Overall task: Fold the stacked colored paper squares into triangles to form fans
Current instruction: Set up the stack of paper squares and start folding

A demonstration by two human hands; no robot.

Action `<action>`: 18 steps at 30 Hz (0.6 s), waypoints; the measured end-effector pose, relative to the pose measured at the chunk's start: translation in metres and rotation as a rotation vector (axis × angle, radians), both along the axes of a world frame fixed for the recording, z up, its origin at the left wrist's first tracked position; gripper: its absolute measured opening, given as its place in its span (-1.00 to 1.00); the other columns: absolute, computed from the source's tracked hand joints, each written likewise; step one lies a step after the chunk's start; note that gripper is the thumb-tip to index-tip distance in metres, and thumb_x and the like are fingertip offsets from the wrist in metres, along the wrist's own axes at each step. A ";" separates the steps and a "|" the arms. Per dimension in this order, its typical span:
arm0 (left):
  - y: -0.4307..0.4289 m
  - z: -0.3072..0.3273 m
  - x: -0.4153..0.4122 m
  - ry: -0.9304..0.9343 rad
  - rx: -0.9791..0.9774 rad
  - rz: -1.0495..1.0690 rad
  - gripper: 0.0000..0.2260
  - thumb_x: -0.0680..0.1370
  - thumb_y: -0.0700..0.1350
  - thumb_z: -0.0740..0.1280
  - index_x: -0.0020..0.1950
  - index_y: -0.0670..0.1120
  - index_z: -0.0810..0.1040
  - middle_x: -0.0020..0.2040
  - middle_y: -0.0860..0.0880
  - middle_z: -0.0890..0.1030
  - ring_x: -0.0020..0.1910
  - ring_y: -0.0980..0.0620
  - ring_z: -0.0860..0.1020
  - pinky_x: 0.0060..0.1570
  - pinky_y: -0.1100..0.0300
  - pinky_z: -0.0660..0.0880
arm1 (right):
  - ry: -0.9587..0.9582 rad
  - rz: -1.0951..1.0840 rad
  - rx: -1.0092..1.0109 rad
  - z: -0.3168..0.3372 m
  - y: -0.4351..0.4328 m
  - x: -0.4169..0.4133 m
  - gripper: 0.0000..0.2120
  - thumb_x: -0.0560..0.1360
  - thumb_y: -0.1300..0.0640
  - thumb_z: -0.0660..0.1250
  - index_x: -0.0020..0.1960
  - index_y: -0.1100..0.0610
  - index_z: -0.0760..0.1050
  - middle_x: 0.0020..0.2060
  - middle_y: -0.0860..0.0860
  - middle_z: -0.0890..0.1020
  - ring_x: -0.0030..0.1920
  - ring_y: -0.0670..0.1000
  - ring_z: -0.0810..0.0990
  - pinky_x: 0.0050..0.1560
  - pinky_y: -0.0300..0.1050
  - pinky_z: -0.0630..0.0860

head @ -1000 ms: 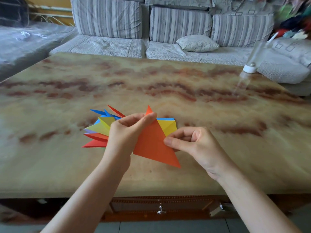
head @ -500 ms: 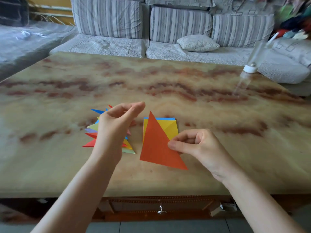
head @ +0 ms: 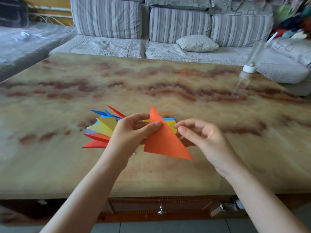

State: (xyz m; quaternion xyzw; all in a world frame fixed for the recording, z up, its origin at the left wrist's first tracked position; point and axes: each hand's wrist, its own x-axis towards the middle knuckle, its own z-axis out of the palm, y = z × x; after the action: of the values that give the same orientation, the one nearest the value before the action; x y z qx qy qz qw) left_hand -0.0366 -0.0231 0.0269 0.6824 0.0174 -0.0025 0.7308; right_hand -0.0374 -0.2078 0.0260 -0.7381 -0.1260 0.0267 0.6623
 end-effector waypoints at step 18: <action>-0.009 -0.004 -0.007 0.002 -0.051 -0.128 -0.84 0.56 -0.15 0.28 0.04 -0.17 0.63 -0.17 -0.09 0.70 -0.22 0.09 0.66 -0.30 0.30 0.55 | -0.091 0.123 0.000 -0.003 0.000 0.007 -0.88 0.39 0.10 0.37 -0.25 0.09 0.66 -0.14 0.11 0.65 -0.08 -0.03 0.60 0.00 -0.22 0.50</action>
State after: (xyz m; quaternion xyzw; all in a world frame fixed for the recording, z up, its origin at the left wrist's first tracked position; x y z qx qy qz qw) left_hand -0.0431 -0.0318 0.0227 0.6634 -0.0254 -0.0505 0.7461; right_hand -0.0304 -0.2080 0.0228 -0.7293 -0.2010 0.0338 0.6531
